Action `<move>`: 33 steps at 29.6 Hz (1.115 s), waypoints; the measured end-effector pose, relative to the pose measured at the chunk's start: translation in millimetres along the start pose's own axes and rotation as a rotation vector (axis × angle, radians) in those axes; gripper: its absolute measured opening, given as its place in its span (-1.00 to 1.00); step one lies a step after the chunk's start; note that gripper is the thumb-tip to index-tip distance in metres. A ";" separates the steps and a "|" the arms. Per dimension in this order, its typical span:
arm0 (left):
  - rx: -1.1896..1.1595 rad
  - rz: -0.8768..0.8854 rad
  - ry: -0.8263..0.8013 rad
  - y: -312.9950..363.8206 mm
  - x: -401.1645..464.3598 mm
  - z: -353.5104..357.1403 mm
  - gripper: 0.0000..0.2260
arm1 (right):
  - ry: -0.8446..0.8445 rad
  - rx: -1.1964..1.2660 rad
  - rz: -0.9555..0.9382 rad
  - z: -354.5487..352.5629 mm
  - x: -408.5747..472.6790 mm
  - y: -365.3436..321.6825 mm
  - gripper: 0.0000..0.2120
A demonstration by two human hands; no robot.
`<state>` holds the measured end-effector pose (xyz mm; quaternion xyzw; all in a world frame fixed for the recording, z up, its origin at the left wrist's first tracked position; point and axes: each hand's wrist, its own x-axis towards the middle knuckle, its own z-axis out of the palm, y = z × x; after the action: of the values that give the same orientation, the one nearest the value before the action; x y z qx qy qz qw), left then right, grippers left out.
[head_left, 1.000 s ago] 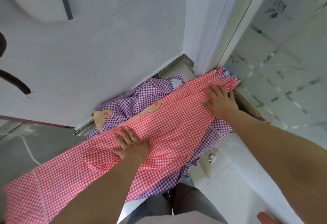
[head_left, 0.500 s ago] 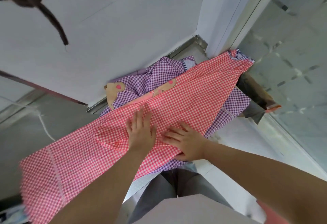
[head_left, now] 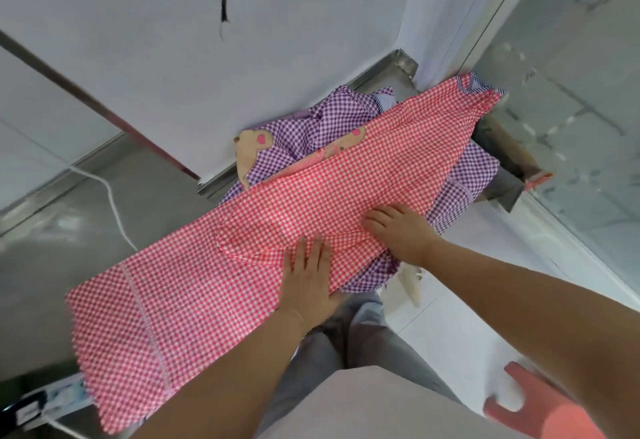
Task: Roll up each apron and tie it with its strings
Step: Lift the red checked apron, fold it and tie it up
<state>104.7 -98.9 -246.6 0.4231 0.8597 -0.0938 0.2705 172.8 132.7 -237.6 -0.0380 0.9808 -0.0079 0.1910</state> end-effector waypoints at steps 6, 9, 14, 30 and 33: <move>-0.081 -0.002 -0.011 -8.1 -1.7 -12.4 -0.31 | -0.166 0.172 0.123 -27.2 12.5 18.5 -0.60; -0.096 0.072 -0.197 -26.0 4.3 -22.7 -0.34 | -0.227 0.164 0.124 -32.0 20.2 25.9 -0.59; -0.422 0.042 -0.463 -50.2 11.6 -65.2 -0.49 | -0.307 0.160 0.127 -48.0 32.7 31.0 -0.60; -0.902 -0.263 -0.392 -108.0 68.8 -103.0 -0.44 | -0.263 0.350 -0.077 -84.0 107.3 73.5 -0.52; -0.615 -0.314 -0.254 -107.5 80.2 -97.6 -0.46 | -0.264 0.271 -0.002 -78.5 116.4 74.0 -0.54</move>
<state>-56.4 -73.6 -215.9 0.1700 0.8617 0.0770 0.4718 30.5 197.5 -210.7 -0.0134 0.9371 -0.1352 0.3216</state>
